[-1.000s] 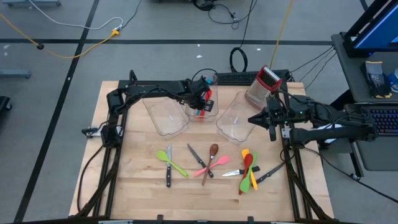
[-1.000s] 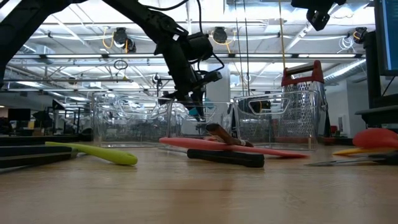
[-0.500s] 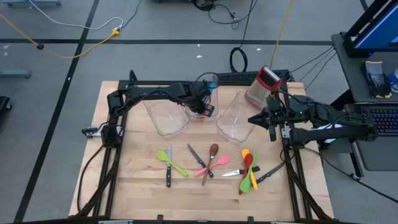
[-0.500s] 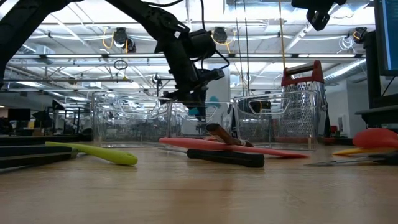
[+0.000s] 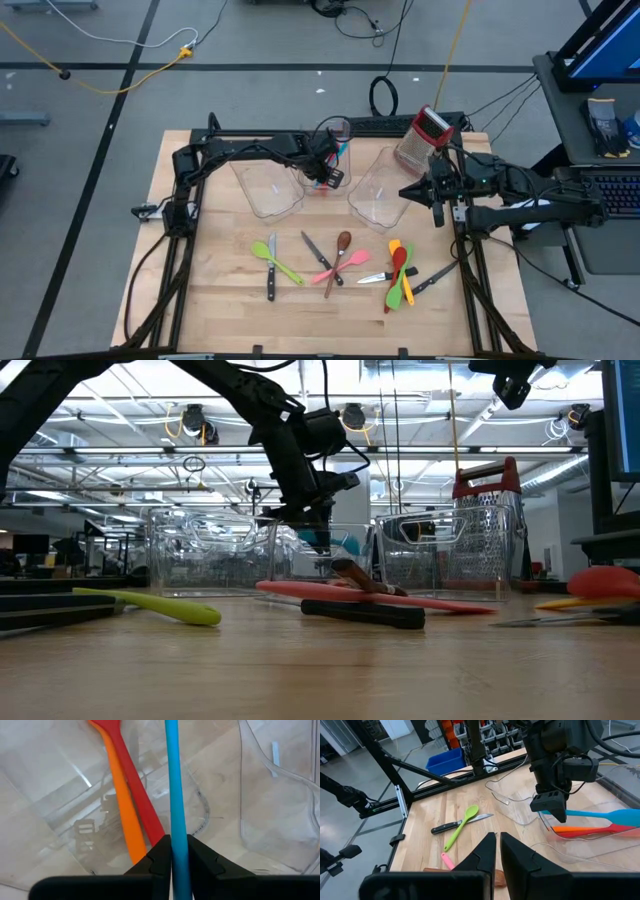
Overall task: Pick & Place Kitchen Items
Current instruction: Put the blue spatula in the middle bin, then put the green serving spoon in the left bin
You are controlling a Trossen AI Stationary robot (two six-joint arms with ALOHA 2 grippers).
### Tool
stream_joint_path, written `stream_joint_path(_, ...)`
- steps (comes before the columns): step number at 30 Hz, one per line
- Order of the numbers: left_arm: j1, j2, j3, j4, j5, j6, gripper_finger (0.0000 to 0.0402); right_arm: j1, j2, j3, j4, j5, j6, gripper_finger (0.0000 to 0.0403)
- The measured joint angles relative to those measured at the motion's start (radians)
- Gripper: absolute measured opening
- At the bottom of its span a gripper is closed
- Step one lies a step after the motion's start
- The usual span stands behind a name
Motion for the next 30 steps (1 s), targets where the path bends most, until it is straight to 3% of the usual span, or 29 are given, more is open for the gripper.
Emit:
stream_joint_path(9, 0.000, 0.000, 0.000, 0.002, -0.001, 0.000, 0.0070, 0.000, 0.000, 0.000, 0.000, 0.000, 0.002, 0.0020)
stream_joint_path(19, 0.014, -0.013, 0.000, 0.001, -0.001, 0.032, 0.0183, 0.000, 0.000, 0.000, 0.000, 0.000, 0.008, 0.0020)
stream_joint_path(24, 0.045, -0.078, 0.000, -0.003, 0.031, 0.076, 0.0219, 0.000, 0.000, 0.000, 0.000, 0.000, 0.010, 0.0020)
stream_joint_path(30, 0.048, -0.208, 0.000, 0.005, 0.035, 0.088, 0.0229, 0.000, 0.002, 0.000, -0.001, -0.004, 0.027, 0.0020)
